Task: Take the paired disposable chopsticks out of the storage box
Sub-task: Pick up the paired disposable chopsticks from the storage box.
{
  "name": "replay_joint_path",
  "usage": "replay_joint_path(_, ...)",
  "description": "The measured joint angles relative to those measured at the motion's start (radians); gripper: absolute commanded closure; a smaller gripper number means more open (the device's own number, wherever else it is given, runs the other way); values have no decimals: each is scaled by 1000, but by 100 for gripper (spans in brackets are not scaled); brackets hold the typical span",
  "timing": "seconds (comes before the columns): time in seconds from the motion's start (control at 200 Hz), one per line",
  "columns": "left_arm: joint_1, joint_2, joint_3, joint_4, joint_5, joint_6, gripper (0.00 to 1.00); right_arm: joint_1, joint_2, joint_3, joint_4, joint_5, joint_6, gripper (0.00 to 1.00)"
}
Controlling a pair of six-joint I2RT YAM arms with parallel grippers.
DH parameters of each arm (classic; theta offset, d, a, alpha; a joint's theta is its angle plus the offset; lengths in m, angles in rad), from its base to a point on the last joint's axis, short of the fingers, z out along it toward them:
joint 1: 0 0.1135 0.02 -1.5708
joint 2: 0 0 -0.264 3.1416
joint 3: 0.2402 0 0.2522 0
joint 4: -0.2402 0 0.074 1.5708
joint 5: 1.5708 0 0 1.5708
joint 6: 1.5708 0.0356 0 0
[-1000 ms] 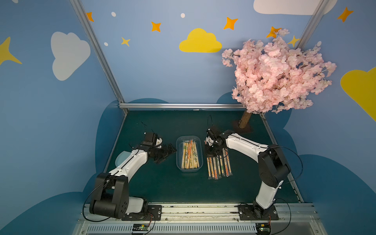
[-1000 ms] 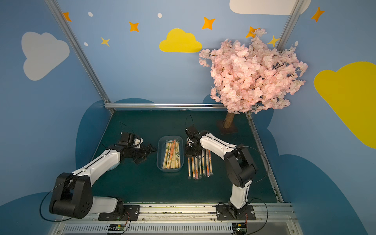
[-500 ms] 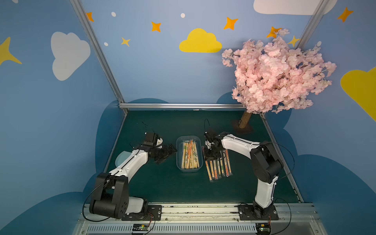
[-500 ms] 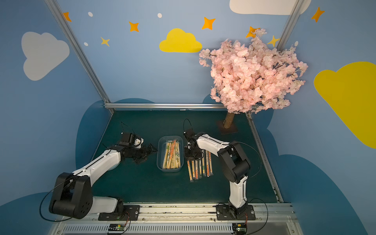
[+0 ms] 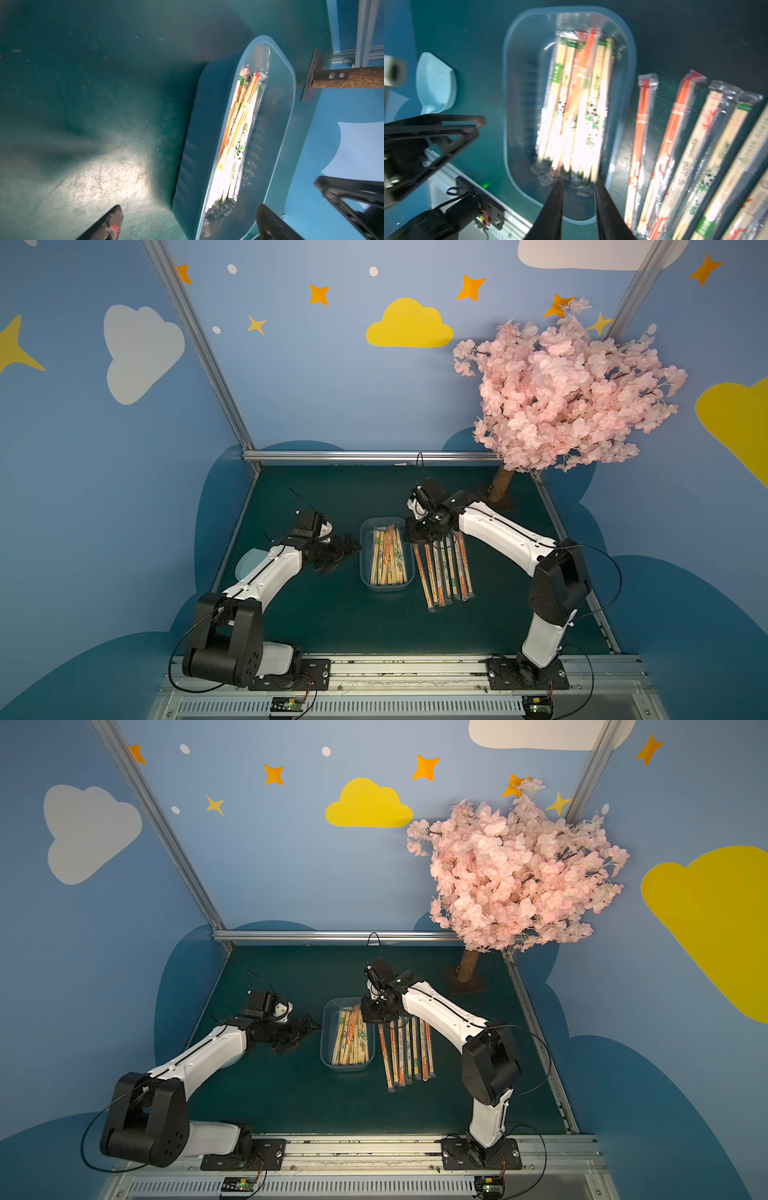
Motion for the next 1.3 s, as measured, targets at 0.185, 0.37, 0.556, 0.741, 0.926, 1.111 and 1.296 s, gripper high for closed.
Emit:
replay_joint_path(0.185,0,0,0,0,-8,0,0,42,146,106,2,-27,25,70)
replay_joint_path(0.37,0,0,0,0,-8,0,0,61,262,122,-5,-34,50,70)
replay_joint_path(0.556,1,0,0,1,-8,0,0,61,286,130,-11,-34,59,70)
replay_joint_path(0.741,2,0,0,2,-7,0,0,61,307,155,-11,-38,61,70)
replay_joint_path(0.926,3,2,-1,7,-5,0,0,61,364,195,-12,-43,66,70)
replay_joint_path(1.111,9,2,-2,8,-5,1,0,61,412,221,-13,-49,73,73)
replay_joint_path(1.296,11,2,-4,8,-5,1,0,60,422,235,-16,-58,79,86)
